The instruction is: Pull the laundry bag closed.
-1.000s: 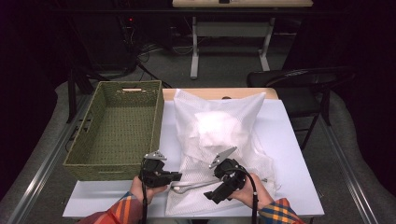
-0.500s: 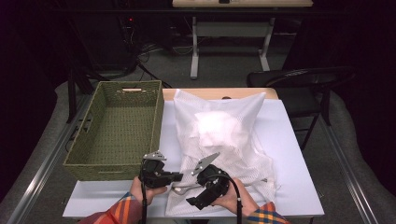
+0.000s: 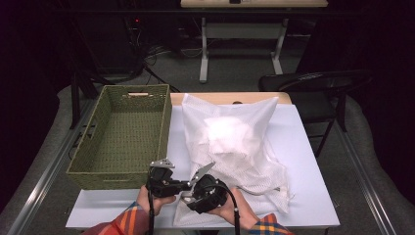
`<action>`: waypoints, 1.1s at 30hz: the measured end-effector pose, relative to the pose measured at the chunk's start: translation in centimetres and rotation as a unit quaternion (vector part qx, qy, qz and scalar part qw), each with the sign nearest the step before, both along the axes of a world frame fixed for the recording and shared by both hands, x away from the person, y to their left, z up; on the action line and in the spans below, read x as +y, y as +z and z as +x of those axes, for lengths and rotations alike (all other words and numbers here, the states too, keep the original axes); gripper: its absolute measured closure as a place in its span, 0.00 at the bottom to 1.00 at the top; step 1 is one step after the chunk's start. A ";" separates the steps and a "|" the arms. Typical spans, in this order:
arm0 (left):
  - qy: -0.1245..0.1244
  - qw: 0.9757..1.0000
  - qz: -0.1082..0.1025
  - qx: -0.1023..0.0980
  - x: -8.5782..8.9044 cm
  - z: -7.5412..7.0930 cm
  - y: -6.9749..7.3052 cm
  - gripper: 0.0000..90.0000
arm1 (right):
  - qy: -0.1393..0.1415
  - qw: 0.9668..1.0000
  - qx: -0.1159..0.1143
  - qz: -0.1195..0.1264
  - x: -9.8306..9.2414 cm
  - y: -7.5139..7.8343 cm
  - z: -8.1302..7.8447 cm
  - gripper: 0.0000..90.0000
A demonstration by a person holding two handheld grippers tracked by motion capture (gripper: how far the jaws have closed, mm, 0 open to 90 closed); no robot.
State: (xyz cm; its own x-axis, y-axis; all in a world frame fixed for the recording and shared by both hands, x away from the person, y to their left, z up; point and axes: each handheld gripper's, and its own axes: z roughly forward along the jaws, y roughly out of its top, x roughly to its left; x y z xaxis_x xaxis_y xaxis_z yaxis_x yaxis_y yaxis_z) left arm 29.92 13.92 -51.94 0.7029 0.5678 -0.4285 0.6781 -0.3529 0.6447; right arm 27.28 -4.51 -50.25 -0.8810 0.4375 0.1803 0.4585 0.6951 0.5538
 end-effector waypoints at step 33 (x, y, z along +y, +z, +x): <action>0.012 0.996 -0.041 0.076 2.1 0.7 -1.2 0.72 | -0.007 1.000 -0.014 -0.021 0.8 -0.9 0.1 0.92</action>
